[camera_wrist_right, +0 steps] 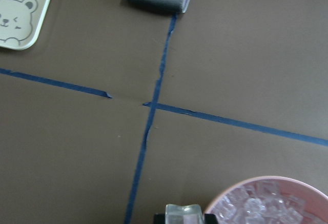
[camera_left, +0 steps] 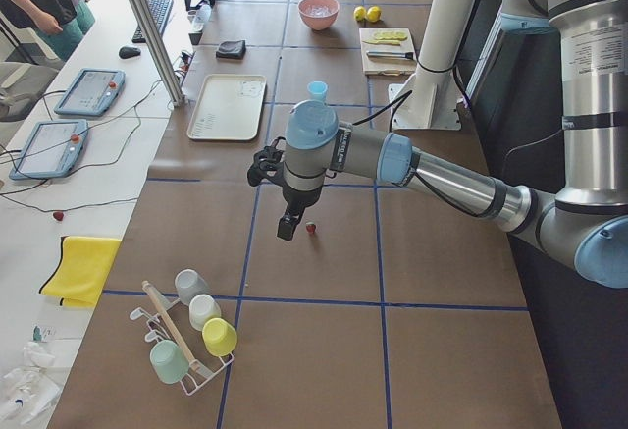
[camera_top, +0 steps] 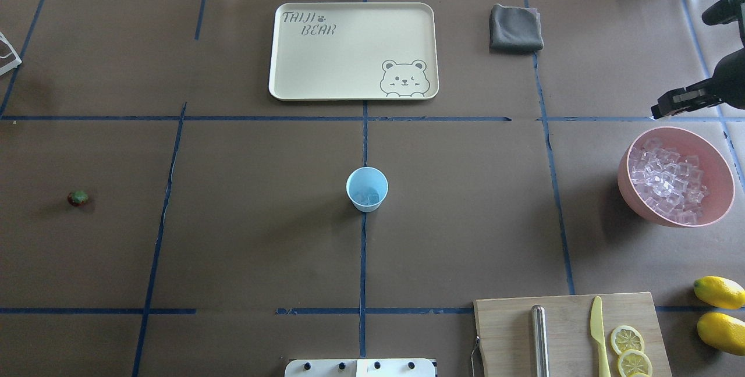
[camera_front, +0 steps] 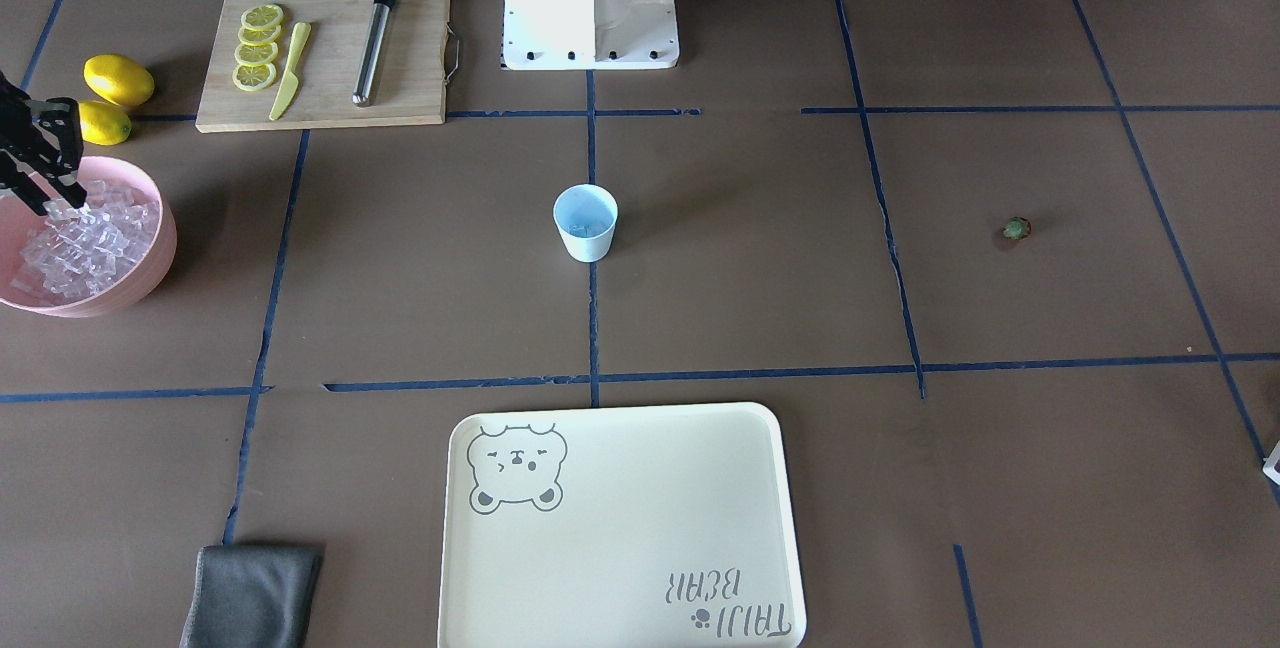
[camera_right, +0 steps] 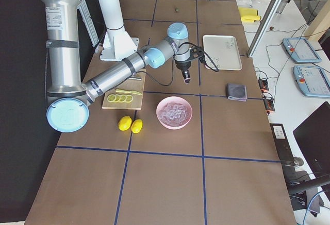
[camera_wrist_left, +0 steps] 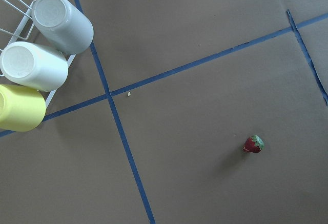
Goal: Put ice and strawberries in cup
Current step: 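Carry the ice cube with the right gripper over the cup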
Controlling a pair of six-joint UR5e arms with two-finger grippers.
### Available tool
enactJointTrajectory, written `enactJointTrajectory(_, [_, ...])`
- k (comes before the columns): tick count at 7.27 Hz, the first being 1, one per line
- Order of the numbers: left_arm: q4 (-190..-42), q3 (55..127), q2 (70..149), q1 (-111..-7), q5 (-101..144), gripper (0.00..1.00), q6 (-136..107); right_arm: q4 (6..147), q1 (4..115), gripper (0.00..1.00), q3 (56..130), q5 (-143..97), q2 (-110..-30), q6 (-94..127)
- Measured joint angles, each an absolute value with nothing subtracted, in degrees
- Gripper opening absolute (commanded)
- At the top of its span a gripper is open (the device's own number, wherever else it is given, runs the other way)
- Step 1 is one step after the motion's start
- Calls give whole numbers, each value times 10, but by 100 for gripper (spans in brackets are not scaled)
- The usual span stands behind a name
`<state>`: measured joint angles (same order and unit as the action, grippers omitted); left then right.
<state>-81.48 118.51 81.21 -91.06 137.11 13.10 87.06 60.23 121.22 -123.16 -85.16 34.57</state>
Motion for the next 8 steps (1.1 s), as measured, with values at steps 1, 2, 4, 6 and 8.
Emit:
enactJointTrajectory(1, [-815,1185,812,-911,1371,100,131,925,561,0,1203,-1232,-781,392])
enactJointTrajectory(2, [-815,1185,812,-911,1371,100,130,994,517,0,1190,-1220,-698,439])
enactJointTrajectory(4, [-815,1184,812,-911,1371,100,128,1066,422,0,1163,-1155,-582,541])
enactJointTrajectory(6, [-815,1183,812,-911,1371,100,128,1075,350,0,1095,-1092,-501,607])
enactJointTrajectory(8, [-816,1184,812,-911,1371,100,127,1049,317,0,1021,-1065,-451,647])
